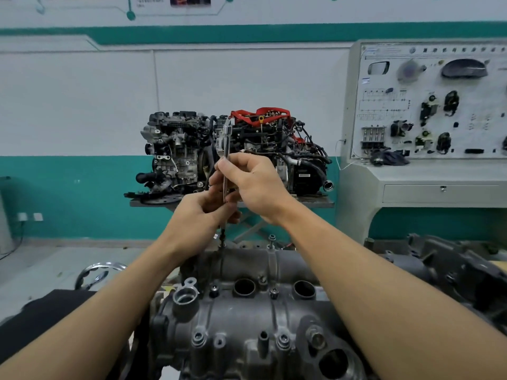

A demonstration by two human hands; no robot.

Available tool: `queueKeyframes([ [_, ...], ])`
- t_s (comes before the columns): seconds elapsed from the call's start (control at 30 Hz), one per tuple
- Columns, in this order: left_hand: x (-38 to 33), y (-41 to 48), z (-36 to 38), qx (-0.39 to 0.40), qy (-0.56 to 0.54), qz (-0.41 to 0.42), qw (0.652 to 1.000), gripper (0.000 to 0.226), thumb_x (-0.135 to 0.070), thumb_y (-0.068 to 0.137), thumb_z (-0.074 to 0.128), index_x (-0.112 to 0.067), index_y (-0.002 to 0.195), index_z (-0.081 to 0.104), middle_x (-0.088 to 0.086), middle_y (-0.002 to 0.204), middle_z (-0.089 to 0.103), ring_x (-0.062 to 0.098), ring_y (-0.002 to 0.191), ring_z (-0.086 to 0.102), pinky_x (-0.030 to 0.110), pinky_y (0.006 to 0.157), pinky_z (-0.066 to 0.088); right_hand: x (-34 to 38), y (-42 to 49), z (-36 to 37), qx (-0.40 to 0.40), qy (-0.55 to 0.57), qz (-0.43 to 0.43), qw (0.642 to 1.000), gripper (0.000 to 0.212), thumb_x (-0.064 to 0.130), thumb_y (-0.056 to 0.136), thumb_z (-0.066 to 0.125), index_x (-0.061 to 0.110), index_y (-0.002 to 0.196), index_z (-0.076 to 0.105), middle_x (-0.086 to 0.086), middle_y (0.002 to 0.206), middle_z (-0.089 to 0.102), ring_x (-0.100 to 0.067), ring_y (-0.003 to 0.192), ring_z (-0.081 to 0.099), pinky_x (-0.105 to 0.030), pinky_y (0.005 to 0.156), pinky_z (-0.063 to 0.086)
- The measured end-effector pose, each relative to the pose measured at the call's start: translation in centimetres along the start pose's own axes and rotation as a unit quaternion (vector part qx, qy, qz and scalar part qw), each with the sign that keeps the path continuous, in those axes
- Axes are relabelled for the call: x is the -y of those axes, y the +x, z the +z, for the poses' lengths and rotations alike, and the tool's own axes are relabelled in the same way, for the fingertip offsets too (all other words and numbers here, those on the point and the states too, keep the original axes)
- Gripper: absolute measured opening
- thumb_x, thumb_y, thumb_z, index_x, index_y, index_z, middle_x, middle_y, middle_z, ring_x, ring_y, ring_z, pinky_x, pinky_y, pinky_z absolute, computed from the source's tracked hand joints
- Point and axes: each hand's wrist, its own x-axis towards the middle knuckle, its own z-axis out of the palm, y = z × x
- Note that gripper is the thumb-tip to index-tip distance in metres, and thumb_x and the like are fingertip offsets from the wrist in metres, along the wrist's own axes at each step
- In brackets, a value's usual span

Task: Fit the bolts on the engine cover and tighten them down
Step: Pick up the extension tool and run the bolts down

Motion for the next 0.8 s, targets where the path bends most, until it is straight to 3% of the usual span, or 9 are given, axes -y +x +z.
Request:
queueKeyframes([
  [0.1,0.0,0.4,0.7,-0.044,-0.045,0.025,0.998,0.013,-0.009,0.09,0.072,-0.004,0.101,0.068,0.013,0.085,0.078,0.027,0.078,0.076,0.031,0.074,0.062,-0.3,0.3,-0.3,-0.039,-0.004,-0.012,0.999,0.015,0.017,0.088,0.075,0.014,0.075,0.069,-0.001,0.069,0.071,-0.013,0.062,0.065,-0.024,0.054,0.052],
  [0.23,0.3,0.7,0.9,-0.083,-0.077,0.046,0.993,0.019,-0.007,0.083,0.076,0.003,0.088,0.061,0.015,0.077,0.076,0.024,0.069,0.075,0.025,0.061,0.059,-0.9,0.4,-0.3,-0.08,0.009,0.009,0.997,0.023,0.02,0.081,0.083,0.012,0.076,0.061,-0.012,0.076,0.062,-0.022,0.068,0.06,-0.033,0.061,0.05],
  [0.33,0.4,0.5,0.6,-0.079,-0.091,0.051,0.991,0.018,-0.014,0.085,0.072,0.002,0.086,0.064,0.017,0.078,0.076,0.026,0.073,0.075,0.023,0.059,0.057,-0.5,0.2,0.0,-0.056,0.01,0.019,0.998,0.019,0.024,0.09,0.073,0.007,0.088,0.066,-0.008,0.079,0.068,-0.015,0.067,0.061,-0.025,0.057,0.05],
  [0.5,0.8,0.5,0.3,-0.02,-0.073,0.025,0.997,0.024,-0.017,0.104,0.049,-0.012,0.105,0.072,0.008,0.095,0.078,0.023,0.097,0.074,0.031,0.074,0.061,0.4,0.2,0.0,-0.024,0.045,0.032,0.998,0.023,0.017,0.105,0.046,0.009,0.104,0.068,0.0,0.083,0.073,-0.012,0.072,0.064,-0.022,0.063,0.056],
  [0.63,0.6,0.4,0.4,0.0,-0.085,0.015,0.996,0.025,-0.022,0.105,0.047,-0.012,0.108,0.07,0.006,0.099,0.078,0.022,0.099,0.074,0.031,0.075,0.061,0.2,0.1,0.0,-0.05,0.024,0.011,0.998,0.008,0.011,0.097,0.062,0.008,0.095,0.069,-0.004,0.081,0.073,-0.015,0.074,0.067,-0.032,0.073,0.059],
  [0.73,0.7,0.3,0.4,-0.031,-0.06,0.029,0.997,0.03,-0.032,0.088,0.064,-0.005,0.102,0.067,0.01,0.092,0.078,0.022,0.09,0.074,0.042,0.08,0.058,0.2,0.1,-0.3,-0.09,0.027,-0.003,0.996,0.013,0.01,0.084,0.078,0.006,0.089,0.066,-0.006,0.078,0.07,-0.012,0.07,0.066,-0.025,0.066,0.058],
  [0.8,0.9,0.4,0.3,-0.043,-0.064,0.033,0.996,0.028,-0.03,0.087,0.065,-0.004,0.097,0.068,0.009,0.087,0.077,0.02,0.084,0.072,0.043,0.078,0.057,0.2,0.1,-0.2,-0.089,0.031,-0.006,0.996,0.015,0.013,0.083,0.079,0.008,0.09,0.066,-0.003,0.077,0.068,-0.006,0.067,0.064,-0.018,0.063,0.052],
])
